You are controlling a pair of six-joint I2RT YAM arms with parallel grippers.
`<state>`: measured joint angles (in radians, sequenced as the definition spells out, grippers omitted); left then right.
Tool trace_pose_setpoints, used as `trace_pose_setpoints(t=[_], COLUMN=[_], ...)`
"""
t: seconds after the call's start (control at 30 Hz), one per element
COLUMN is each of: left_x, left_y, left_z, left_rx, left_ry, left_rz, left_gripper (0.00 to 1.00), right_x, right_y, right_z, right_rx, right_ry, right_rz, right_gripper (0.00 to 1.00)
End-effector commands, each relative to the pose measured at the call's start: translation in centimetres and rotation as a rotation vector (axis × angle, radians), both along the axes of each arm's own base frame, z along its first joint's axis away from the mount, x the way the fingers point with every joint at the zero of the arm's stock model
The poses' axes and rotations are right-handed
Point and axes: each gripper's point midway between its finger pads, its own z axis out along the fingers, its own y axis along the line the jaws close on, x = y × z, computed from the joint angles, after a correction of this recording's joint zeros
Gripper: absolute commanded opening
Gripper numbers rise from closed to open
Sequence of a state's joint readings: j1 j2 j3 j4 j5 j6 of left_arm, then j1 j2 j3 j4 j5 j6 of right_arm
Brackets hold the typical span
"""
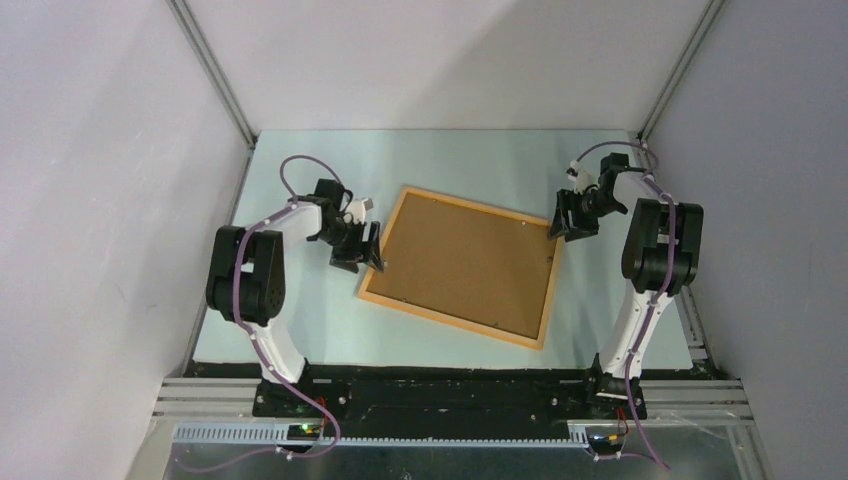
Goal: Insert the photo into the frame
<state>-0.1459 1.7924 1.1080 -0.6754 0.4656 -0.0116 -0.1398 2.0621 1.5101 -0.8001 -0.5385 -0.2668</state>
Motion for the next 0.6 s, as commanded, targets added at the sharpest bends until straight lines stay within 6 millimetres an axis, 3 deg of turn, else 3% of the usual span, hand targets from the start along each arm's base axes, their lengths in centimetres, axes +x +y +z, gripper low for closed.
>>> trace_pose_setpoints(t=[0.0, 0.23, 0.57], left_x=[2.7, 4.1, 3.5], left_y=[1.9, 0.4, -1.6], left_z=[-1.0, -0.7, -0.9], left_rx=[0.164, 0.180, 0.214], left_ry=[-0.067, -0.101, -0.125], left_rz=[0.032, 0.016, -0.017], left_gripper=[0.80, 0.81, 0.79], right_x=[-0.9, -1.9, -2.4], right_y=[-0.4, -0.3, -0.5], right_z=[1.4, 1.7, 1.8], right_rx=[-0.014, 0.017, 0.047], right_ry=[-0.035, -0.026, -0.016], right_rz=[-0.006, -0.029, -0.058], right_gripper=[0.62, 0.62, 0.62])
